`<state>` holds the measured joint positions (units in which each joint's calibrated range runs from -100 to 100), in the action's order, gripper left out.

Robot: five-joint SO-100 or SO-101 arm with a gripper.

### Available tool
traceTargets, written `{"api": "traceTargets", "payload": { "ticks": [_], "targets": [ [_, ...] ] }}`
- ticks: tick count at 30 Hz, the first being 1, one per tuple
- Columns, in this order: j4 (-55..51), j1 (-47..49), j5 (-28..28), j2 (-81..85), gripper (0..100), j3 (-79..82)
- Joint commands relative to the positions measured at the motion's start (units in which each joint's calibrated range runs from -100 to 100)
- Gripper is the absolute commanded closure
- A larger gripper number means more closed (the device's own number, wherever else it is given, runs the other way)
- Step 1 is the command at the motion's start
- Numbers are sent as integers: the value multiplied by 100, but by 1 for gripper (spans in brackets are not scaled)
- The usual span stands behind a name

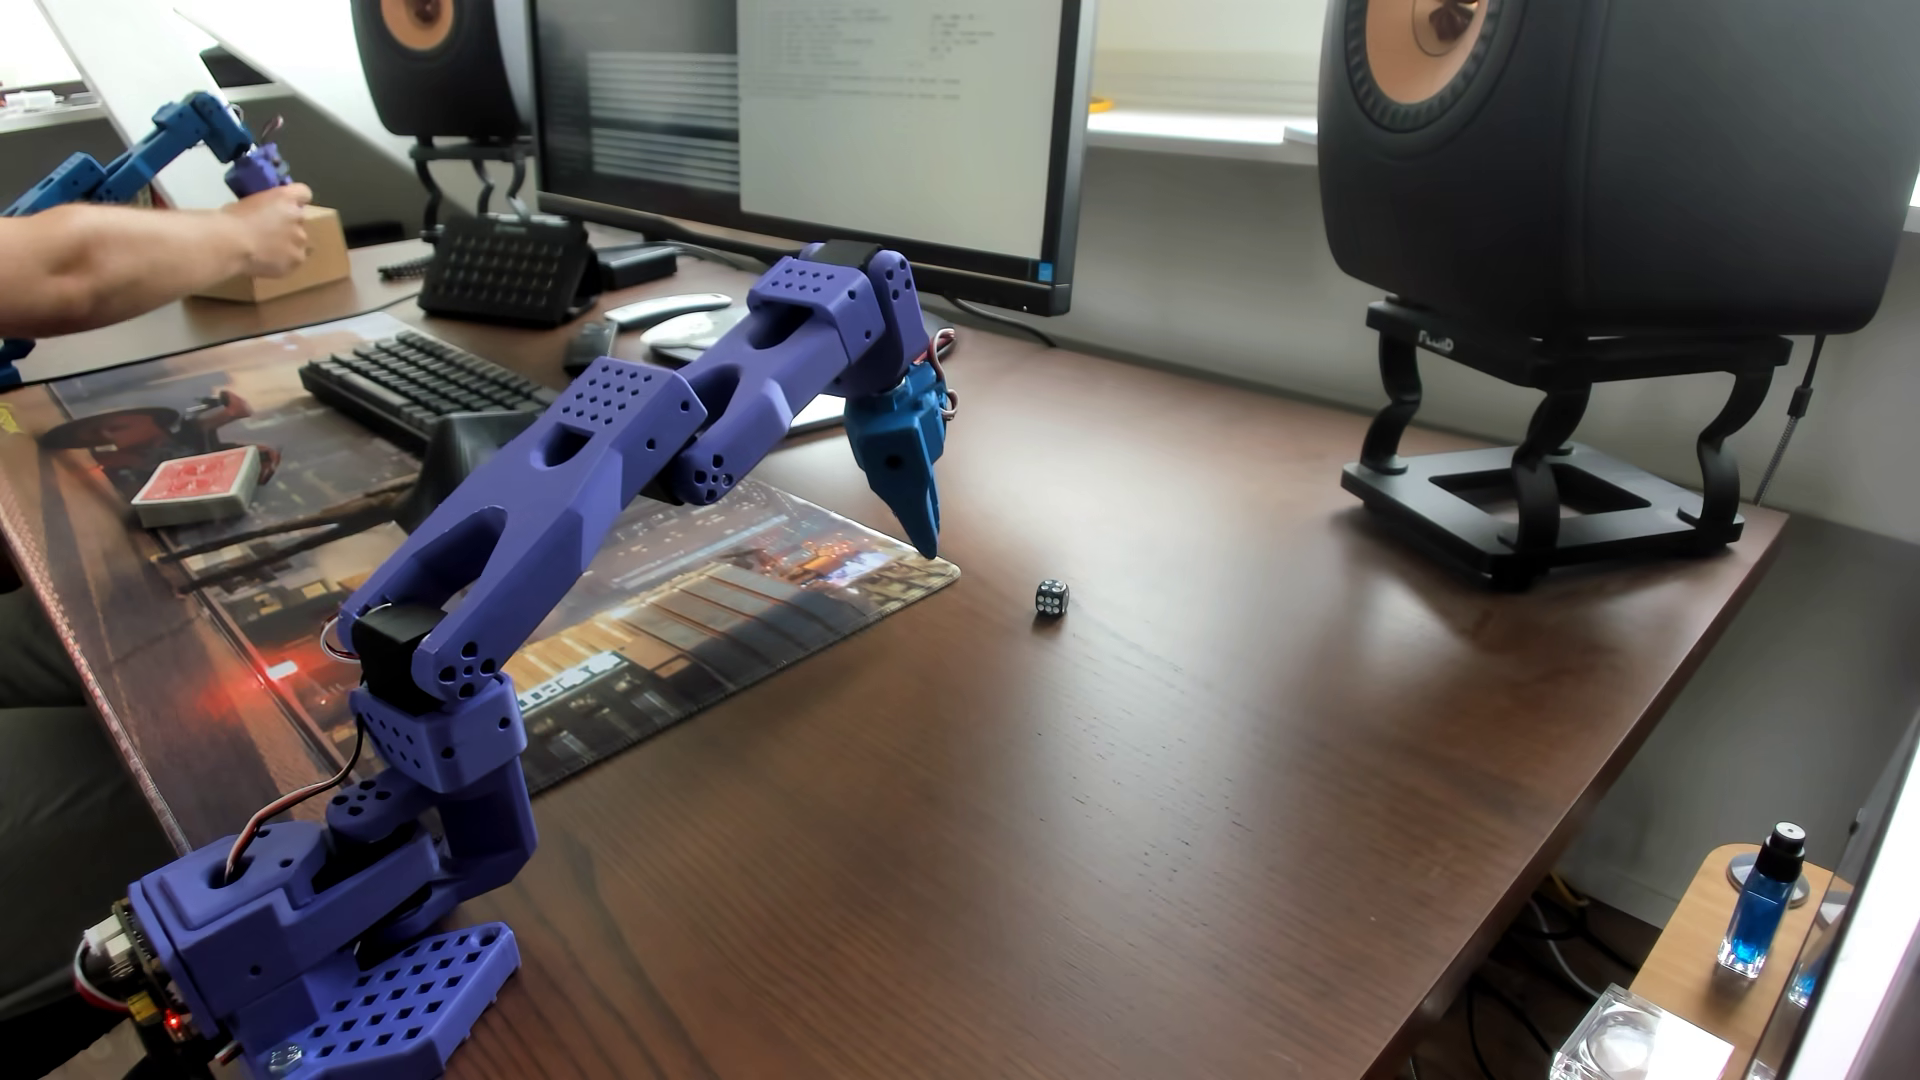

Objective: Grab the blue dice

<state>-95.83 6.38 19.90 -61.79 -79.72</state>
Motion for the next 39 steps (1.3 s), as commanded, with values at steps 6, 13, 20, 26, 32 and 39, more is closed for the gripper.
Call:
{"api": "traceTargets", "payload": {
  "ticks": [6,13,20,26,32,39],
  "targets": [
    [592,-384,-218,239,90,-681],
    [583,-572,-654,306,90,-672],
    [-32,-769,-812,432,90,-753],
    [-212,-548,-801,482,90,-744],
    [207,-499,-717,181,90,-744],
    [1267,-785,-712,-154,90,-744]
  ]
}}
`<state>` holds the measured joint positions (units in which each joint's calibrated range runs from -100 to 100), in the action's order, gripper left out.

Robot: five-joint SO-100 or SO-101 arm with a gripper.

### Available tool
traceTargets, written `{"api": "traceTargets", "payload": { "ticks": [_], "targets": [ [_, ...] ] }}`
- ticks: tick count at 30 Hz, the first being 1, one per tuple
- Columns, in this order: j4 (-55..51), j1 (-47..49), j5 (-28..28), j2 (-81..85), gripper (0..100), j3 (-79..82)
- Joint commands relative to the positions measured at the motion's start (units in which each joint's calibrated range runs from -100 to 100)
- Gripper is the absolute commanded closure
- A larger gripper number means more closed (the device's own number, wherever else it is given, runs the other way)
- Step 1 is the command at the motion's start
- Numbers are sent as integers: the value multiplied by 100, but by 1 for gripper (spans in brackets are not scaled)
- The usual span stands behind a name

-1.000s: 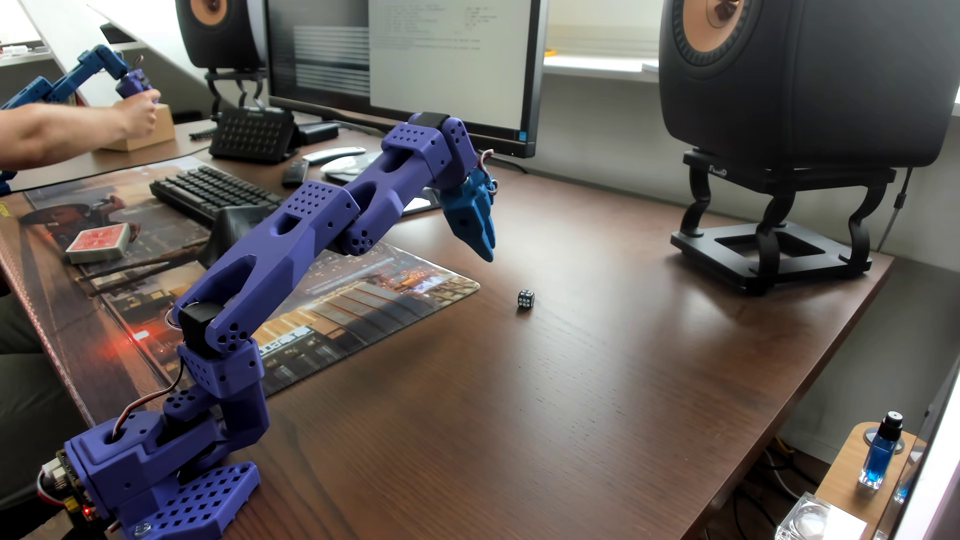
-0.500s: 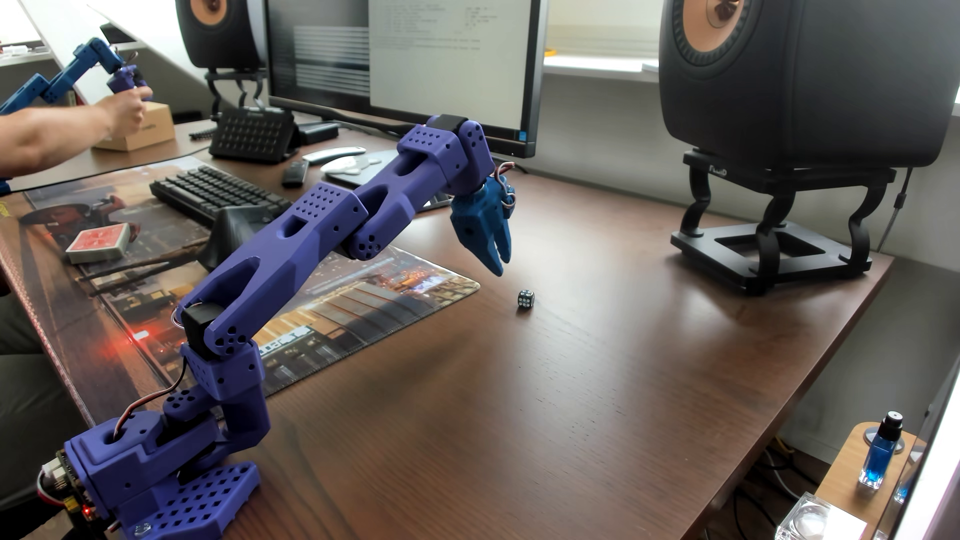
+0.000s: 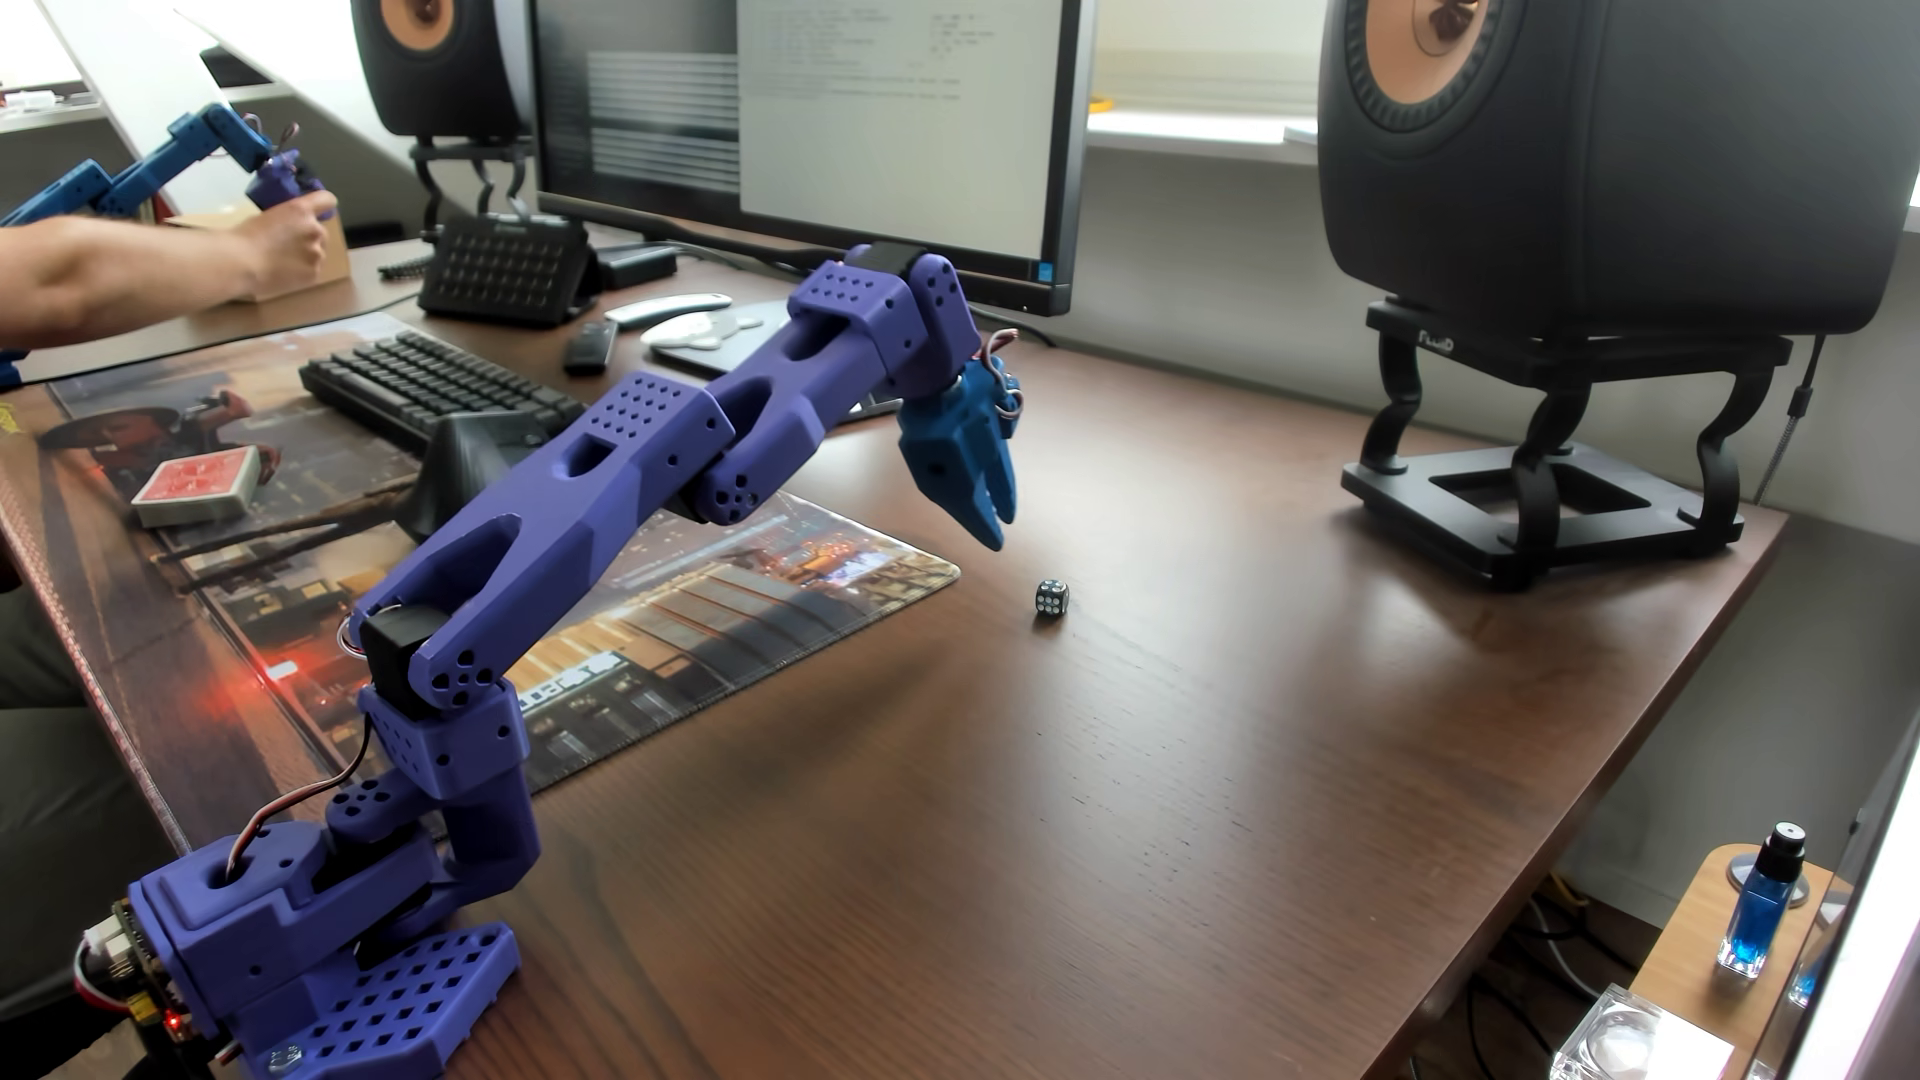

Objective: Grab the blue dice

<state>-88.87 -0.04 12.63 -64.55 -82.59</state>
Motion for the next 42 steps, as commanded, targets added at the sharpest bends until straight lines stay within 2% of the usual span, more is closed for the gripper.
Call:
{"api": "traceTargets", "payload": {
  "ticks": [1,7,11,16,23,31,42],
  "targets": [
    [683,-168,15,122,90,-430],
    [1051,-225,46,13,90,-393],
    [965,-192,73,-255,90,-393],
    [777,-111,372,-598,90,-430],
    [786,-102,388,-623,89,-448],
    [786,-127,404,-582,74,-457],
    [803,-331,541,-665,74,-683]
  ]
}}
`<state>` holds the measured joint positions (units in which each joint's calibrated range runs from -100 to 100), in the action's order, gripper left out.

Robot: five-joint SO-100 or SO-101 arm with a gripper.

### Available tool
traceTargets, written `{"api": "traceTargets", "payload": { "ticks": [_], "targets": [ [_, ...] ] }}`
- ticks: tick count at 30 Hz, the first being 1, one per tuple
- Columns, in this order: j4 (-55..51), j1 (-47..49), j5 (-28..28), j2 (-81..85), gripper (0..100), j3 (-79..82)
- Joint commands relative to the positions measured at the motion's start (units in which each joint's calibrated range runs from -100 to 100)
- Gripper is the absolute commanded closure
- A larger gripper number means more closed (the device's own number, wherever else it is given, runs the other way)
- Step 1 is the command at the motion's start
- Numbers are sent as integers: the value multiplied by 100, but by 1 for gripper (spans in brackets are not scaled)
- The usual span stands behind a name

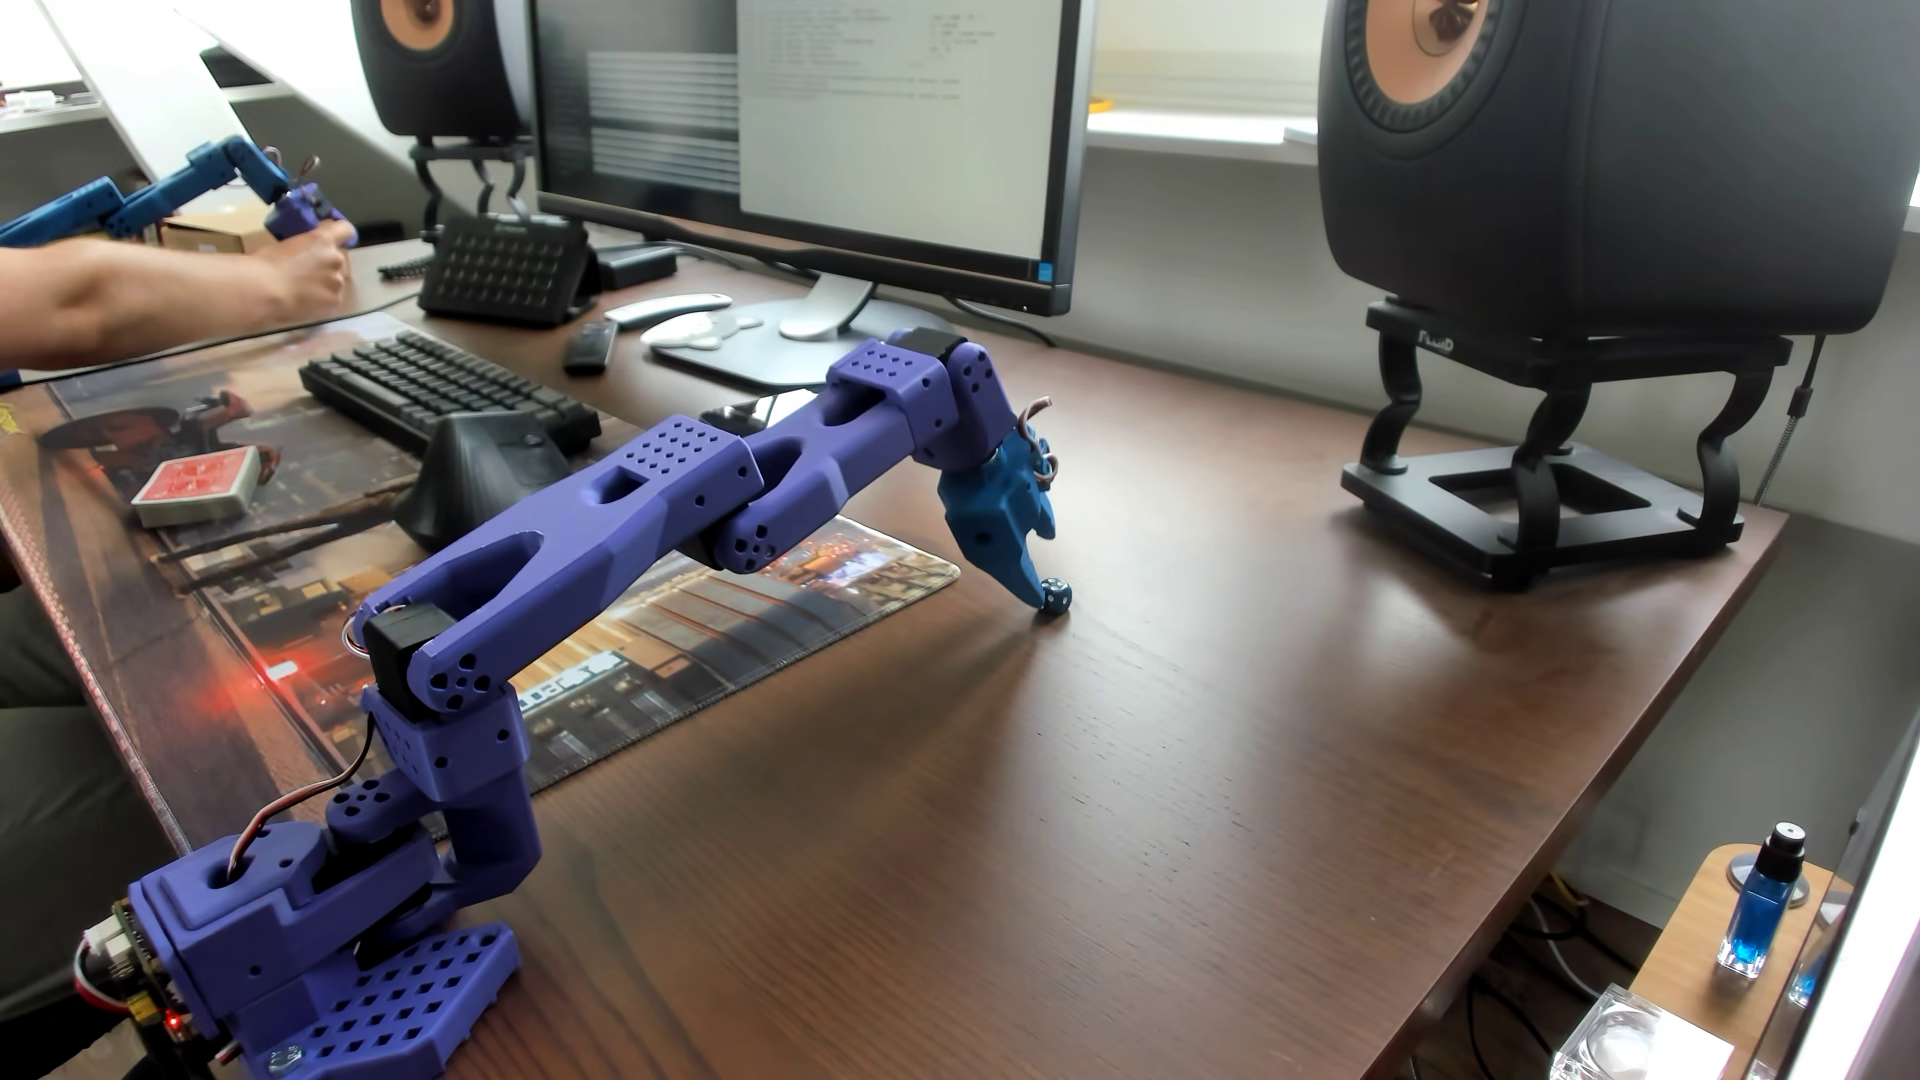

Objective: Grab the blue dice

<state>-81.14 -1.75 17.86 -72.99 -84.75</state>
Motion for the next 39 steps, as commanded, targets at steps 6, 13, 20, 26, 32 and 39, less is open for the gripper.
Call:
{"api": "traceTargets", "payload": {
  "ticks": [6,13,20,26,32,39],
  "targets": [
    [226,-316,18,45,74,-449],
    [200,-333,291,-22,74,-440],
    [123,-357,402,-22,75,-449],
    [115,-333,444,-22,85,-431],
    [115,-324,444,-22,86,-431],
    [106,-365,444,20,85,-386]
  ]
}}
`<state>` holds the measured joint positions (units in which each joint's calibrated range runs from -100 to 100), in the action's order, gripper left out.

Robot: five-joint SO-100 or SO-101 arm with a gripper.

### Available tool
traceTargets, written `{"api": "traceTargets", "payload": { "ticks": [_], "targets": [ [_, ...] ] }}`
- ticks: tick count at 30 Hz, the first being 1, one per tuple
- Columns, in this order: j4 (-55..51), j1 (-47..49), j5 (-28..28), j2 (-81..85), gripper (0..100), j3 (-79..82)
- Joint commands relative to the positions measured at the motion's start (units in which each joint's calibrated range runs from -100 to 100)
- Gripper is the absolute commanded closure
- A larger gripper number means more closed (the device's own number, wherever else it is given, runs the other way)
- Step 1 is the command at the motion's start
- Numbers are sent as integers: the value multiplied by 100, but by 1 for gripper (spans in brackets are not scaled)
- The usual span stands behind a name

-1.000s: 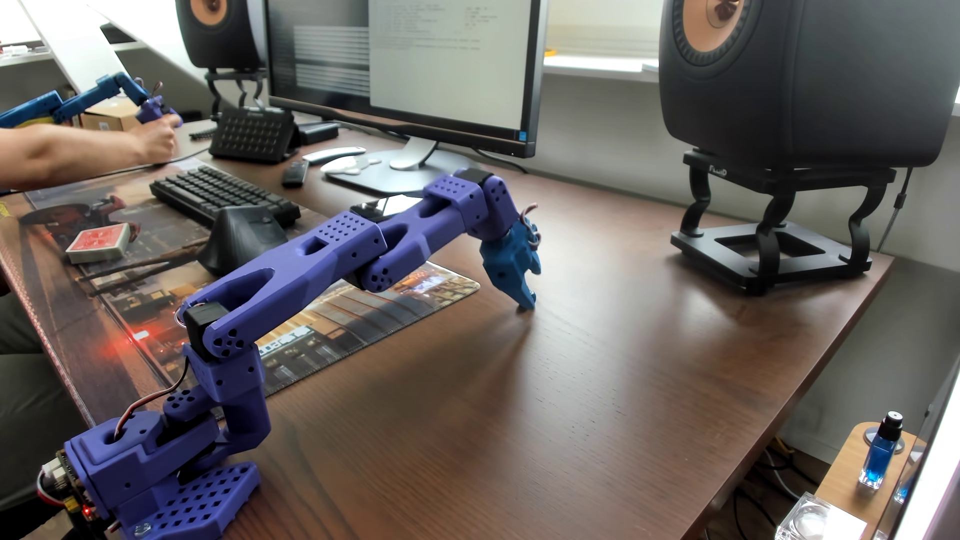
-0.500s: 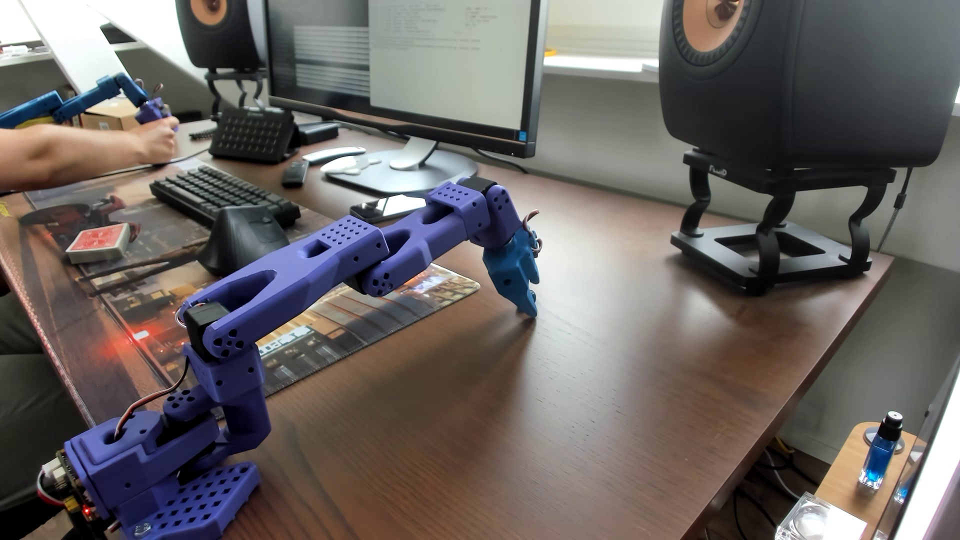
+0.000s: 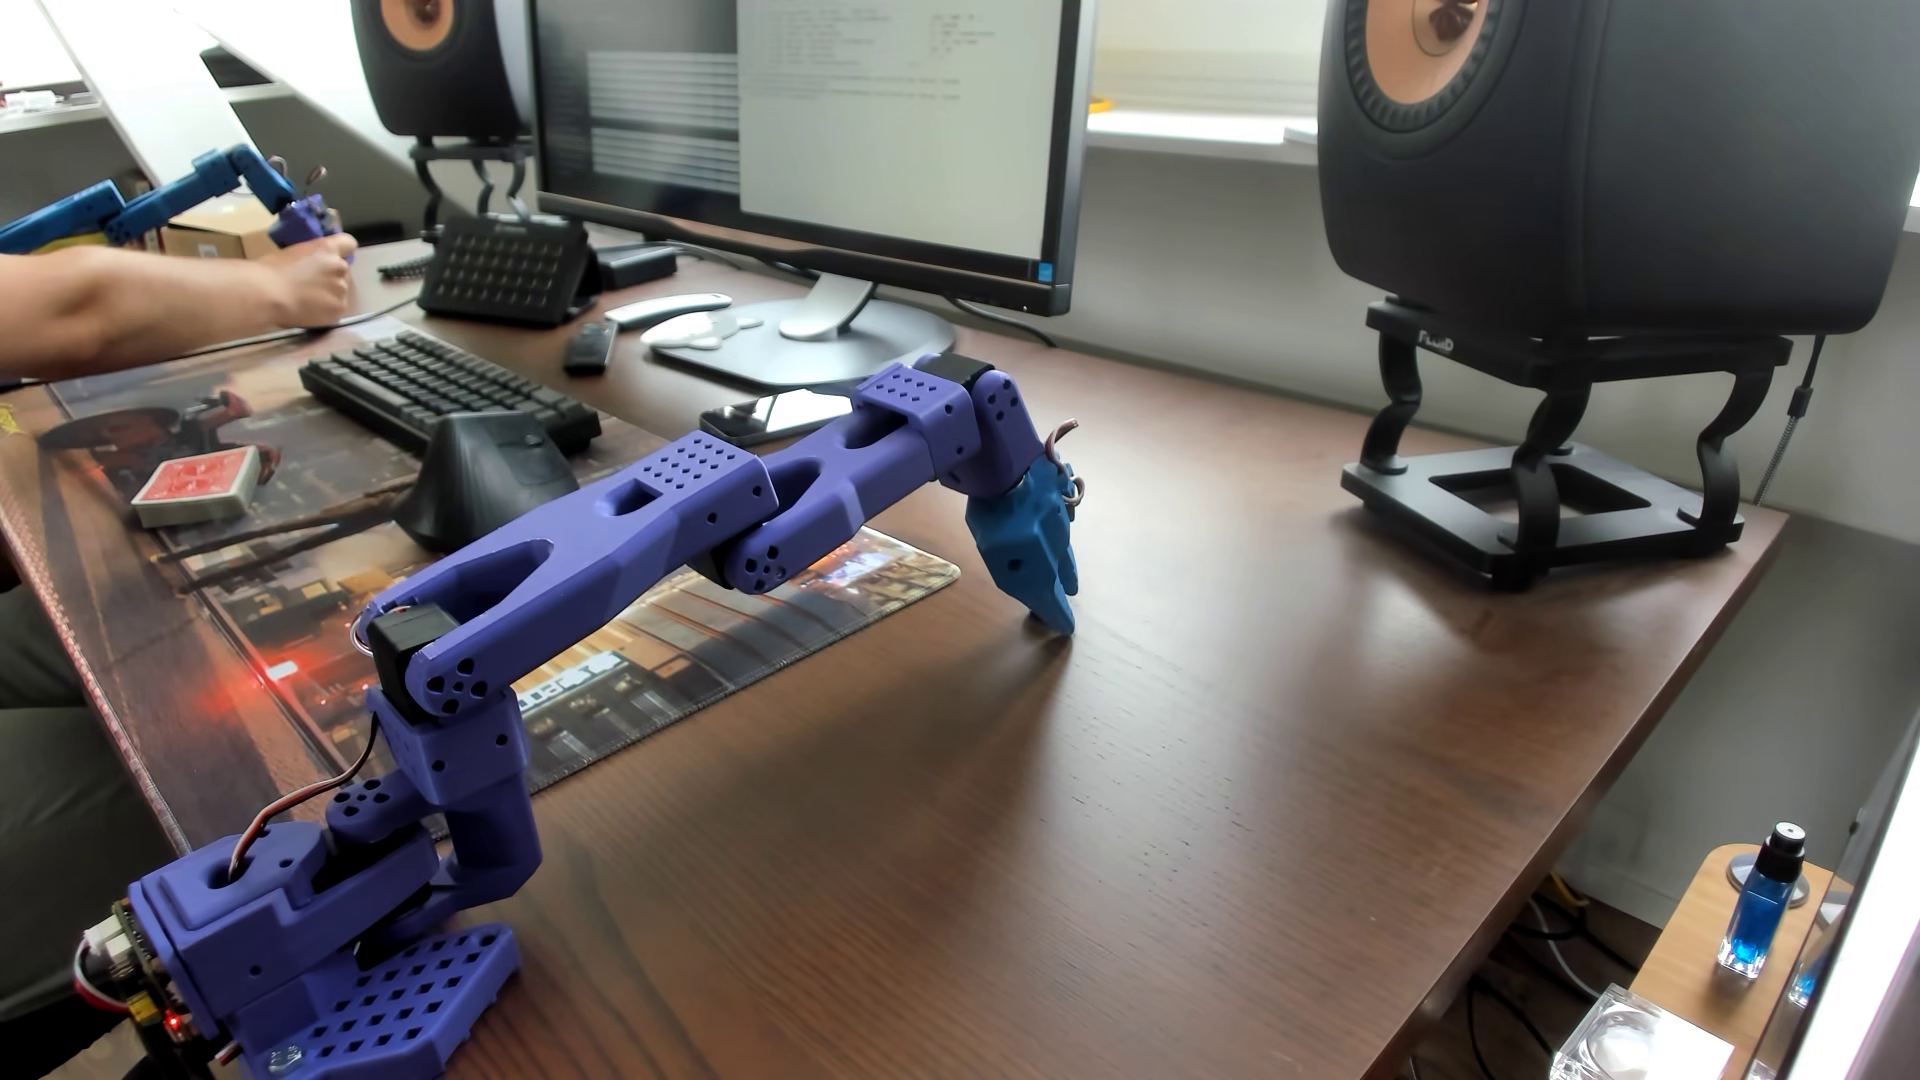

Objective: Grab the blue dice

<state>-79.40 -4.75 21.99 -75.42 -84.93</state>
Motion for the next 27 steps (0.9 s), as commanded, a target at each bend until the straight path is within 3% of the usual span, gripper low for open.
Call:
{"api": "traceTargets", "payload": {
  "ticks": [1,9,27],
  "targets": [
    [-76,-65,31,279,85,-368],
    [-641,148,20,296,85,-440],
    [-743,394,-6,296,85,-712]
  ]
}}
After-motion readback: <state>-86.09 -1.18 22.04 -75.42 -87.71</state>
